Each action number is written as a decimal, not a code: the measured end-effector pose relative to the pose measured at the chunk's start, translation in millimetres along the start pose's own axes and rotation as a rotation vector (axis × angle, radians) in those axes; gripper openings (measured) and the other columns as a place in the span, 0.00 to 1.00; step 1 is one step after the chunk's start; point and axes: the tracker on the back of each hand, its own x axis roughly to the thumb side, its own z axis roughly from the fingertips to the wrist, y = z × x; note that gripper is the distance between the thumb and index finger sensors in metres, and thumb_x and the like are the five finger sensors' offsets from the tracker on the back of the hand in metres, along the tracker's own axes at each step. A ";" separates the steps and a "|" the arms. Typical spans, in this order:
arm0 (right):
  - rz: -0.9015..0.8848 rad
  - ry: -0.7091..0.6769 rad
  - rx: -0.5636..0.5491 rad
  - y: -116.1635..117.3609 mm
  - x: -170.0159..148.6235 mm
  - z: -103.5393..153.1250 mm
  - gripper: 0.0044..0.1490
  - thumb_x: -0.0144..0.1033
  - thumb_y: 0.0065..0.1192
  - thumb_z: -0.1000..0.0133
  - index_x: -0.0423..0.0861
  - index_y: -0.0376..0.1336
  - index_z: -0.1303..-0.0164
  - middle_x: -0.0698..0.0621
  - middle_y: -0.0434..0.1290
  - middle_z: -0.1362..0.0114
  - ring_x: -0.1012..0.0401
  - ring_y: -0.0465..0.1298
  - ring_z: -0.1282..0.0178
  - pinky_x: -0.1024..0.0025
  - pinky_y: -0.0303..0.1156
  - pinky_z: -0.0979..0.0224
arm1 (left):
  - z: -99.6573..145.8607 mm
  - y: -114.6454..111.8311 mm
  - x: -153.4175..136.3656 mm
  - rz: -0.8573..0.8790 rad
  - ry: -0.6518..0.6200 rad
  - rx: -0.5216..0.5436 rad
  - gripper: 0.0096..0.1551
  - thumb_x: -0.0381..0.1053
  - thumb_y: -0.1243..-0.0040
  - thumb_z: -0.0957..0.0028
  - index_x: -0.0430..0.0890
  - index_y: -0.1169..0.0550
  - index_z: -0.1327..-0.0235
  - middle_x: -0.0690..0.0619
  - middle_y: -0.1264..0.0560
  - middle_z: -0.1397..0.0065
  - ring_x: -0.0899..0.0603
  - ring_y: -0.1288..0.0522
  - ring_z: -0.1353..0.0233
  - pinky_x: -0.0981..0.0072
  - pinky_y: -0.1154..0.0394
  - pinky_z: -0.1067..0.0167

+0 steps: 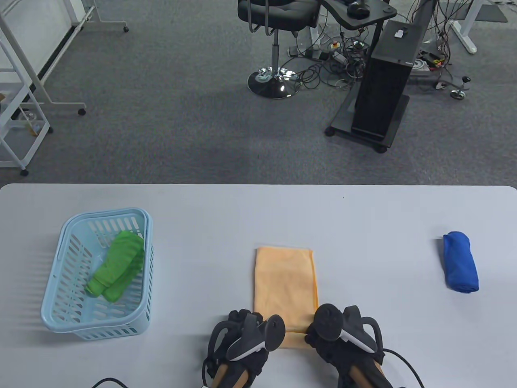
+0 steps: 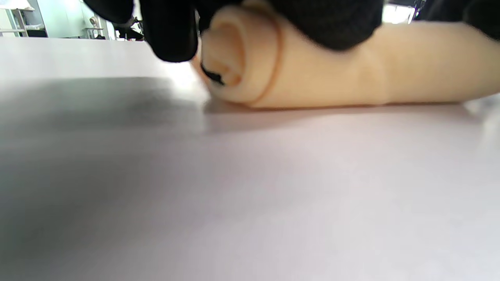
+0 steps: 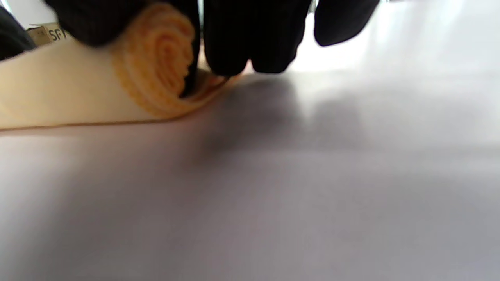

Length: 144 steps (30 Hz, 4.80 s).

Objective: Roll rectangular towel into towel roll

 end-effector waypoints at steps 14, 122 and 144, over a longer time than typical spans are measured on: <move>0.008 0.024 -0.058 1.7 3.2 -2.4 0.34 0.51 0.60 0.60 0.54 0.70 0.43 0.47 0.61 0.26 0.48 0.64 0.26 0.41 0.58 0.25 | 0.0 3.2 -0.9 0.004 0.014 0.096 0.23 0.54 0.38 0.59 0.56 0.22 0.49 0.45 0.33 0.30 0.34 0.38 0.26 0.34 0.43 0.31; -0.064 -0.024 -0.028 -6.0 -12.6 -1.9 0.43 0.45 0.66 0.61 0.56 0.56 0.33 0.46 0.49 0.23 0.46 0.53 0.20 0.38 0.50 0.22 | 0.1 8.0 -9.6 0.129 0.051 0.107 0.35 0.57 0.40 0.59 0.57 0.27 0.33 0.47 0.15 0.48 0.38 0.23 0.36 0.32 0.36 0.33; -0.035 0.008 0.002 0.6 -5.6 -5.1 0.42 0.45 0.65 0.61 0.46 0.64 0.34 0.44 0.56 0.24 0.45 0.57 0.21 0.38 0.53 0.23 | 1.7 6.2 -6.5 0.083 0.048 0.058 0.37 0.57 0.31 0.62 0.49 0.24 0.36 0.45 0.25 0.30 0.34 0.29 0.28 0.31 0.38 0.32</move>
